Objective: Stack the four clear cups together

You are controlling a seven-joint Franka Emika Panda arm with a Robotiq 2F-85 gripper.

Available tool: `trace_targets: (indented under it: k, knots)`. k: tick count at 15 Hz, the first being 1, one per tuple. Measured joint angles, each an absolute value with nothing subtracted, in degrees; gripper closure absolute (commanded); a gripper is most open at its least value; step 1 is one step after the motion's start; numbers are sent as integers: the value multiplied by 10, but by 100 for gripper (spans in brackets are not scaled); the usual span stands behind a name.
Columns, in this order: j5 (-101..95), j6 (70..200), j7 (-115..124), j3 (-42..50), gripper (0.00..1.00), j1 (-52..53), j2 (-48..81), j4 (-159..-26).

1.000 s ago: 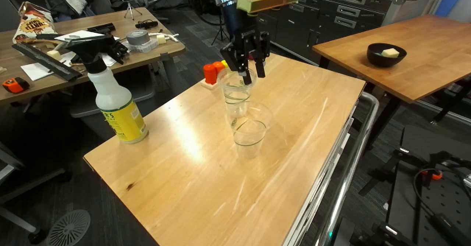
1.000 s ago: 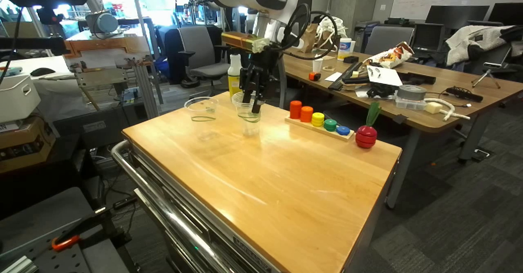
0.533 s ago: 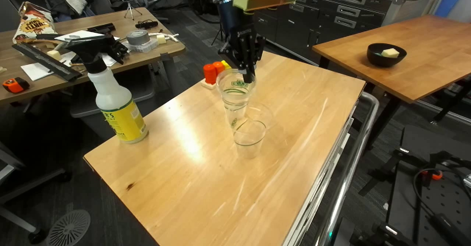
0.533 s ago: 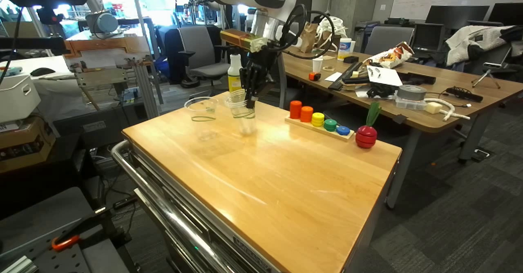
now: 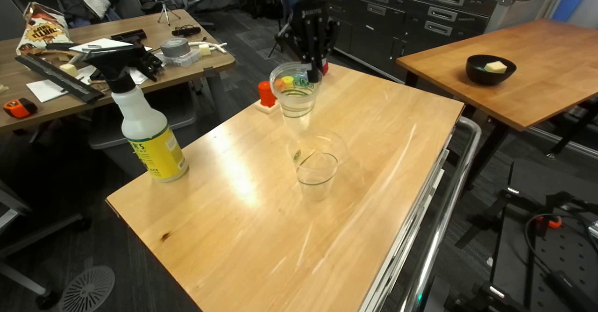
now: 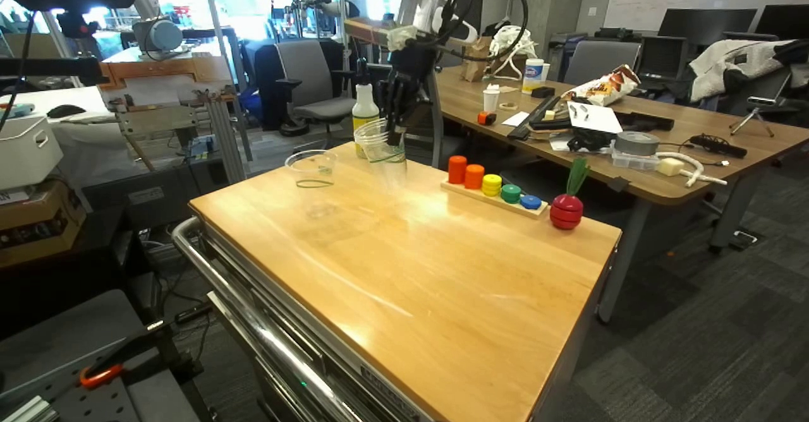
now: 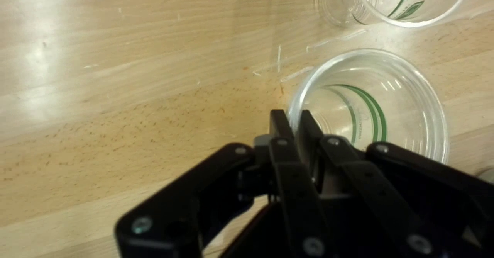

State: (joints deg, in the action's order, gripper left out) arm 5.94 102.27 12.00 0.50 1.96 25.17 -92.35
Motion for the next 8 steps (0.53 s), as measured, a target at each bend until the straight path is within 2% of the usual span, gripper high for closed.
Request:
trace_targets:
  k: [8]
  knots:
    - [72,769,167,12,97,20,167,-859]
